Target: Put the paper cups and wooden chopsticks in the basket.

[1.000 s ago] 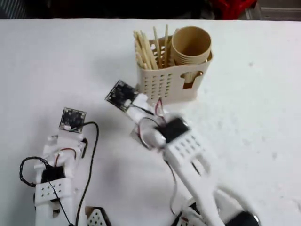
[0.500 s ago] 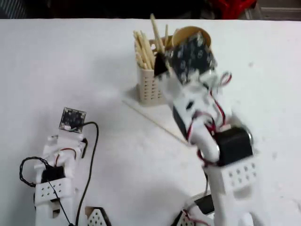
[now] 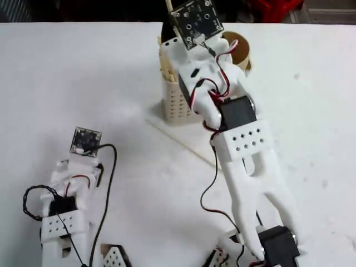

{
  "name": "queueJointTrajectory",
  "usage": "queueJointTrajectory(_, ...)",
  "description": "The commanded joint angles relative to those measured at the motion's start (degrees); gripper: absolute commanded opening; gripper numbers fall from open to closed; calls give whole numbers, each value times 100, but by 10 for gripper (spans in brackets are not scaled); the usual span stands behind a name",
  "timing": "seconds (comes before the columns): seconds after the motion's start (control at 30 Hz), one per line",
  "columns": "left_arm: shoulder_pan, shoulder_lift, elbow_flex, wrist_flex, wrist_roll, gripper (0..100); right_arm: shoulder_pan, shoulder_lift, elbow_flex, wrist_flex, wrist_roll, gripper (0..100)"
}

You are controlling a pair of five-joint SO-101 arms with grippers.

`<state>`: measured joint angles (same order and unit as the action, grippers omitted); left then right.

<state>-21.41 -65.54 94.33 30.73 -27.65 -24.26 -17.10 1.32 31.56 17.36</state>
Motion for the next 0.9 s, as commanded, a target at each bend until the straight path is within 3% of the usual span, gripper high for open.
queueJointTrajectory(0.0,-40,-66,-26,-123,26,234,92,-119,237,-145,-35,106)
queueJointTrajectory(0.13,-40,-66,-26,-123,26,234,101,-365,642,-136,-9,199)
queueJointTrajectory(0.27,-40,-66,-26,-123,26,234,154,-910,1116,-13,0,146)
queueJointTrajectory(0.43,-40,-66,-26,-123,26,234,92,-1727,1319,1692,281,63)
queueJointTrajectory(0.57,-40,-66,-26,-123,26,234,-171,-1982,1345,3169,1310,95)
queueJointTrajectory(0.67,-40,-66,-26,-123,26,234,-365,-1851,1363,4092,1380,131)
queueJointTrajectory(0.87,-40,-66,-26,-123,26,234,-637,-813,2224,3987,1398,166)
